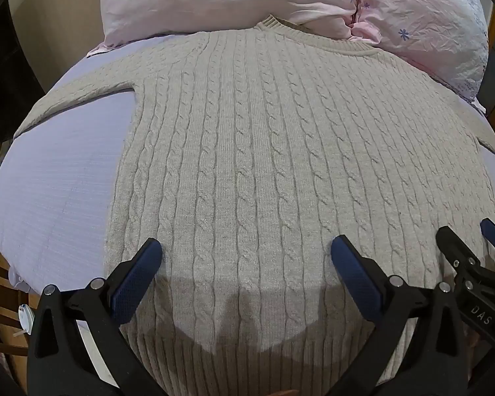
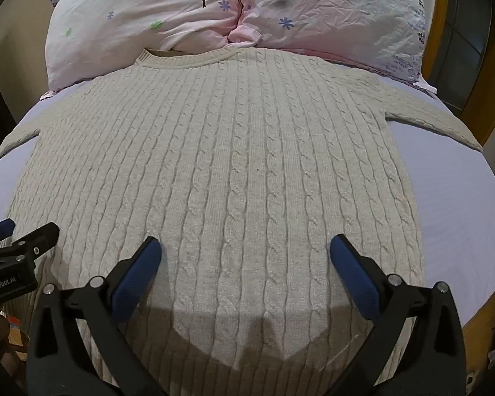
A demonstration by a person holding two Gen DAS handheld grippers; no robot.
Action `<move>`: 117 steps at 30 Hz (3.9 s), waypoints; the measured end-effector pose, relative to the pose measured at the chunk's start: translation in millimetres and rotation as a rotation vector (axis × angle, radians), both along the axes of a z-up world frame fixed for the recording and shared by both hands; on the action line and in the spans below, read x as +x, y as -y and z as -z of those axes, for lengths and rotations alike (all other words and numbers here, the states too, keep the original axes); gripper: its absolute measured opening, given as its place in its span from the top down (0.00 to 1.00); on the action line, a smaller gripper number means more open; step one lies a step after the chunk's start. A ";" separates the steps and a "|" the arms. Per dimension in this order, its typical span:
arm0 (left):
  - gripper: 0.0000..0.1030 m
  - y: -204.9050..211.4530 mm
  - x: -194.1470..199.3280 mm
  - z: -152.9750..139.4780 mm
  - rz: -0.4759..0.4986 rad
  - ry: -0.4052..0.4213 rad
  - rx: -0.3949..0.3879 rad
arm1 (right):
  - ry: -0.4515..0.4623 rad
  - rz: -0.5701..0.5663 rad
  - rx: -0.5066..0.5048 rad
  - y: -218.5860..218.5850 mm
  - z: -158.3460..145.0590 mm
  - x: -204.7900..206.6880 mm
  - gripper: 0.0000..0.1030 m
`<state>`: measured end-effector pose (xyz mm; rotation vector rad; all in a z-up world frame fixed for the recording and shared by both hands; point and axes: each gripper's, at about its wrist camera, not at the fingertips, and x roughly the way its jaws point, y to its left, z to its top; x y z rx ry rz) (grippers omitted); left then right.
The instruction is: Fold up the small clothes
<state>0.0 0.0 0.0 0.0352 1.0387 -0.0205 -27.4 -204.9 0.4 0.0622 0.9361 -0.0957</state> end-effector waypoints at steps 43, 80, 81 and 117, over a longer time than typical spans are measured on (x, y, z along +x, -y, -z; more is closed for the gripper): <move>0.01 -0.3 0.9 -0.6 0.001 0.008 0.002 | 0.003 0.000 -0.002 0.6 -0.4 -0.2 0.02; 0.01 2.2 0.1 -2.2 0.003 0.008 0.004 | -0.035 -0.012 -0.005 -1.0 2.4 4.5 0.02; 0.01 2.1 0.0 -2.1 0.003 0.008 0.003 | -0.036 -0.011 -0.005 -0.7 2.2 5.5 0.02; 0.01 -88.1 41.0 -54.5 -0.025 0.370 -0.260 | 0.141 1.002 0.617 453.7 4.6 49.0 0.83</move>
